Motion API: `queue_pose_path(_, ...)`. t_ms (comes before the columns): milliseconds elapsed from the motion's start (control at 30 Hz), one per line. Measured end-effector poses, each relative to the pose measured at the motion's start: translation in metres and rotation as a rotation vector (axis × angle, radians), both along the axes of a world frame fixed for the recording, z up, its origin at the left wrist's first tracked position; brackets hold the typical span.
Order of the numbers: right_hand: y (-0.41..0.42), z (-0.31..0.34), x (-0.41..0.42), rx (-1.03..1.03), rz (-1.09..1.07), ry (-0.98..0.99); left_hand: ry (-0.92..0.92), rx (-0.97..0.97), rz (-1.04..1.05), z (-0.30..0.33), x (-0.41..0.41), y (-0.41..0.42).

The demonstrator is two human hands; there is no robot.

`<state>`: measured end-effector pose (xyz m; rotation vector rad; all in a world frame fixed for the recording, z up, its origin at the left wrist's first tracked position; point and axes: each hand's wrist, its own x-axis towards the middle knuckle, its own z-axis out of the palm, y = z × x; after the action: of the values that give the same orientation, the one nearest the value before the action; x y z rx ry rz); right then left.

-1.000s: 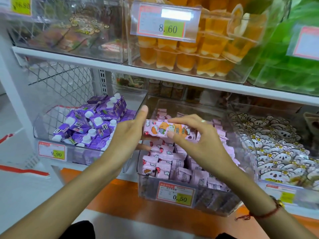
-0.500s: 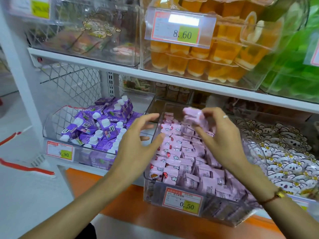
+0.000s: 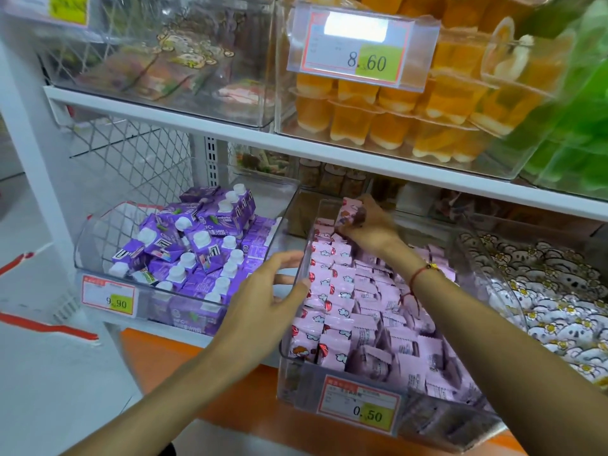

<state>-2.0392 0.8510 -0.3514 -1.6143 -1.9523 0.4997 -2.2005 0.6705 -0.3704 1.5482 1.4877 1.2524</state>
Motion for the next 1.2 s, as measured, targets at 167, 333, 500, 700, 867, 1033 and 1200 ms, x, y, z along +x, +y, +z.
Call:
queue_pose_path(167,0.005,0.000,-0.003,0.071,0.033,-0.096,-0.028,0.001,0.002,0.000,-0.001,-0.001)
queue_pose_path(333,0.003,-0.008,0.002,0.110,0.034,0.026,-0.041,-0.002,0.000,-0.001,0.000,0.000)
queue_pose_path(500,0.003,-0.013,0.012,0.058,0.132,-0.283,-0.045,-0.004,-0.019,0.000,-0.002,0.001)
queue_pose_path(700,-0.001,0.007,0.026,0.078,0.157,-0.115,-0.055,-0.006,-0.018,-0.001,-0.002,0.001)
queue_pose_path(867,-0.006,0.012,0.018,-0.074,0.295,-0.248,-0.045,0.001,-0.024,-0.002,-0.003,0.001)
queue_pose_path(1033,0.000,0.007,0.009,0.039,0.283,-0.262,-0.051,0.019,-0.030,-0.001,-0.003,0.001)
queue_pose_path(1200,0.000,-0.007,0.014,0.142,0.295,-0.297,-0.036,0.021,-0.038,0.000,-0.005,0.002)
